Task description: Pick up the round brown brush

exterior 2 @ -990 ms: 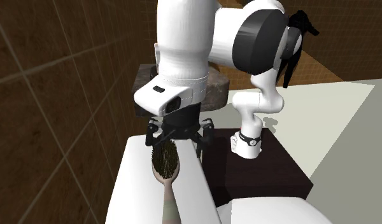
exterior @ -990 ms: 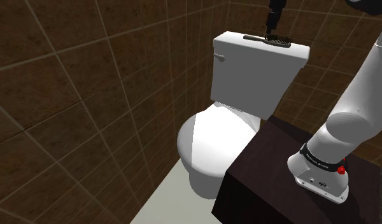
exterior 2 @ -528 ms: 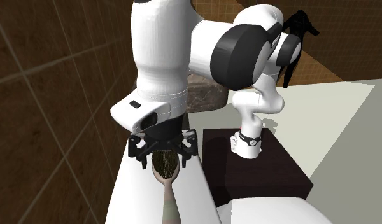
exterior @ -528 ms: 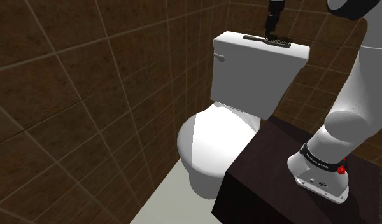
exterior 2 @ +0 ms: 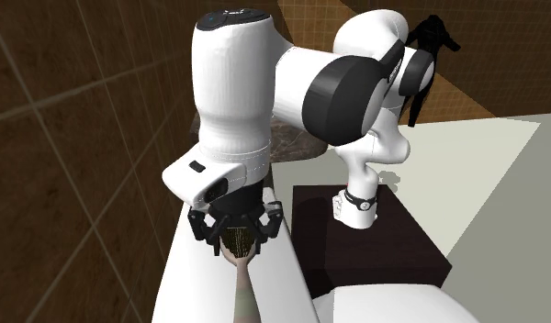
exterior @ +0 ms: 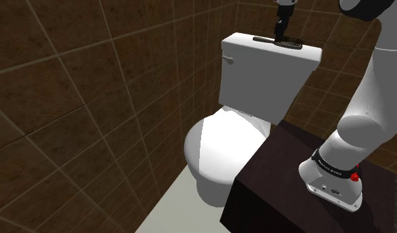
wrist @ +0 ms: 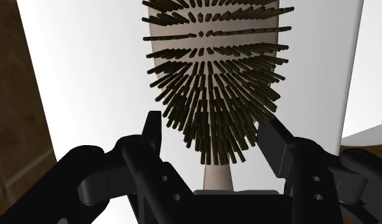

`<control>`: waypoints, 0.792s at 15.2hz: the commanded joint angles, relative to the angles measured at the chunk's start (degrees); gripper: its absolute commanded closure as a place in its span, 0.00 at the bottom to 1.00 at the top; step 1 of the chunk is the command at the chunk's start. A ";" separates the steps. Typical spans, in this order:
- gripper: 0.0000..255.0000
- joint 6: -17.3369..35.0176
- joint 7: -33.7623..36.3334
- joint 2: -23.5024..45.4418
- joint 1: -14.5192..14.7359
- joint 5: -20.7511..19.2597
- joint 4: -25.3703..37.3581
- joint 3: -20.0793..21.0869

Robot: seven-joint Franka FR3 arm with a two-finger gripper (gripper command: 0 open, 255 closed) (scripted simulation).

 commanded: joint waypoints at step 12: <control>1.00 -4.71 -0.41 0.28 -0.38 0.13 4.95 -0.15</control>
